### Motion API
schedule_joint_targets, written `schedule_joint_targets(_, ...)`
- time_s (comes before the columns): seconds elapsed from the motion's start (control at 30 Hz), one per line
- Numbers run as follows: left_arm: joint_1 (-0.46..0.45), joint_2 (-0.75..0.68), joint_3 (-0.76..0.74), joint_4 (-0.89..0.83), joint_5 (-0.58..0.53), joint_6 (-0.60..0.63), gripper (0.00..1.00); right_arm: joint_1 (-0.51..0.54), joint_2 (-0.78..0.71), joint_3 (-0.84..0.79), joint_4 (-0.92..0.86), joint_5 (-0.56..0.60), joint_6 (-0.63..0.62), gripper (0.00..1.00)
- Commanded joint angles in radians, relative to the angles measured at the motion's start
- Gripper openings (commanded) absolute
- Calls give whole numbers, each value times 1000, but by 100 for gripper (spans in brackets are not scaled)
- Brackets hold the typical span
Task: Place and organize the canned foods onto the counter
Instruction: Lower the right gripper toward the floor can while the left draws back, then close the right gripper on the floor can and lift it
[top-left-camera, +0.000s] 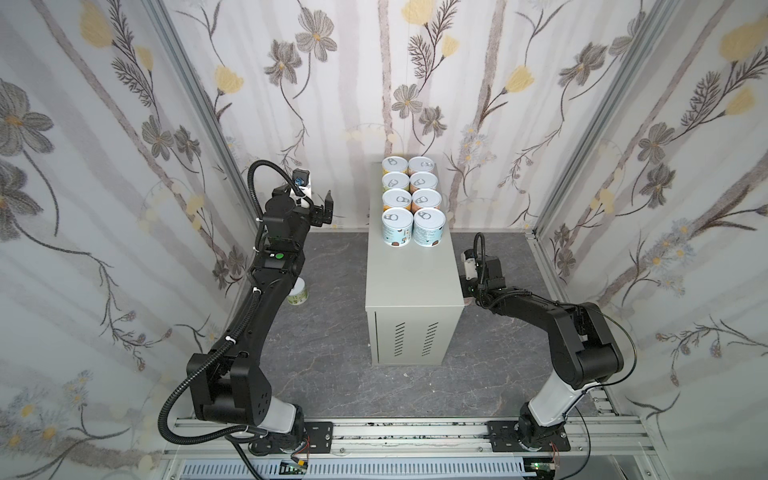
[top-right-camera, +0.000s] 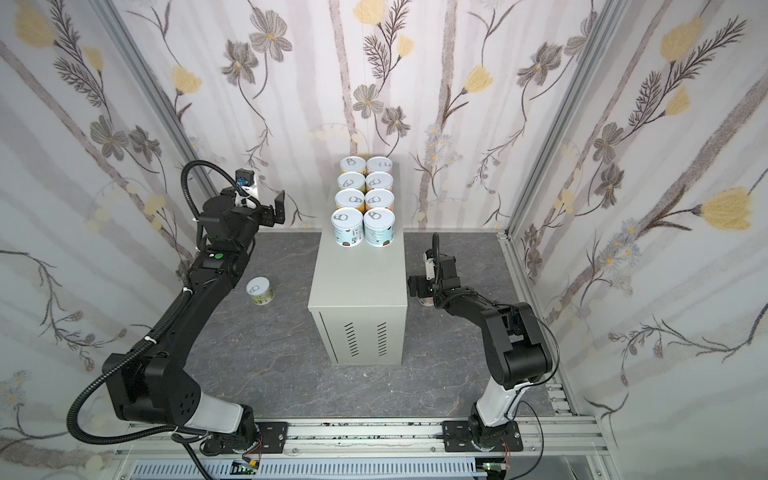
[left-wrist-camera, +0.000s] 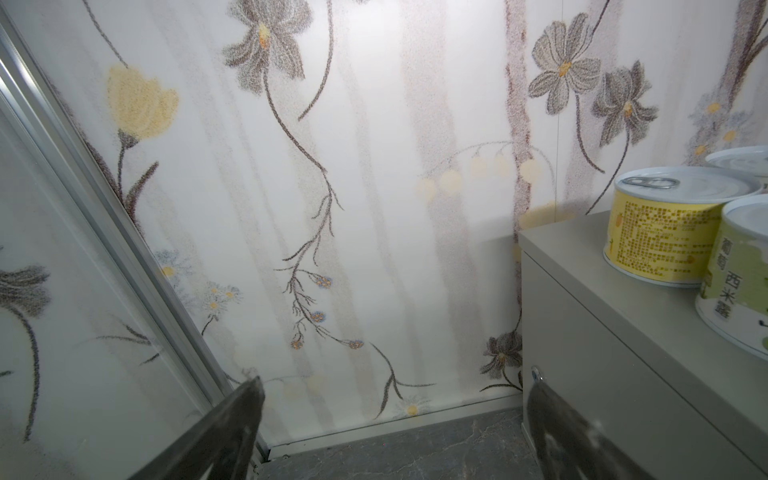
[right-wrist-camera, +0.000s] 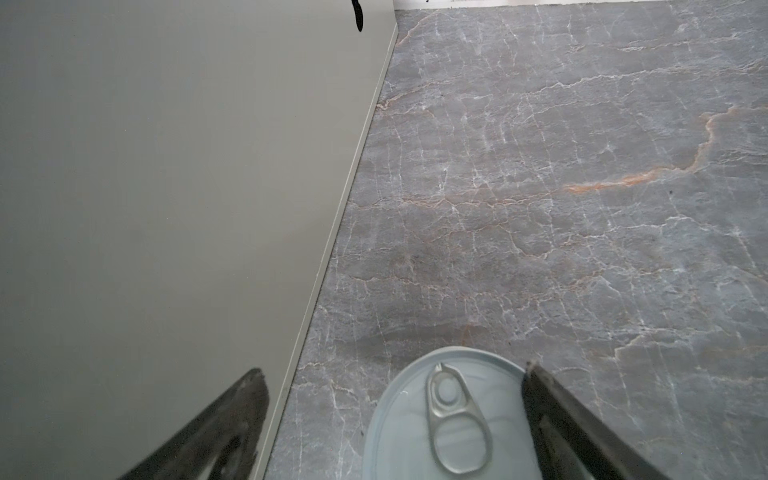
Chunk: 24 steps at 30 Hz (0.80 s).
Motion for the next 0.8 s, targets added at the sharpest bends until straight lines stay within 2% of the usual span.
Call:
schedule_joint_targets(0.0, 2, -12, 4, 14, 11, 6, 100, 5, -20, -13, -96, 61, -5, 96)
schedule_joint_targets(0.23, 1, -32, 4, 18, 20, -11, 100, 9, -108, -2, -75, 8, -15, 97)
schedule_joint_targets(0.4, 1, -52, -10, 20, 21, -8, 100, 7, -118, 14, -98, 61, -17, 98)
schedule_joint_targets(0.63, 1, -69, -18, 2, 34, 4, 100, 5, -26, 72, -172, 151, -47, 99)
schedule_joint_targets(0.77, 2, -81, -29, -3, 37, 6, 100, 2, 28, 107, -209, 155, -52, 100)
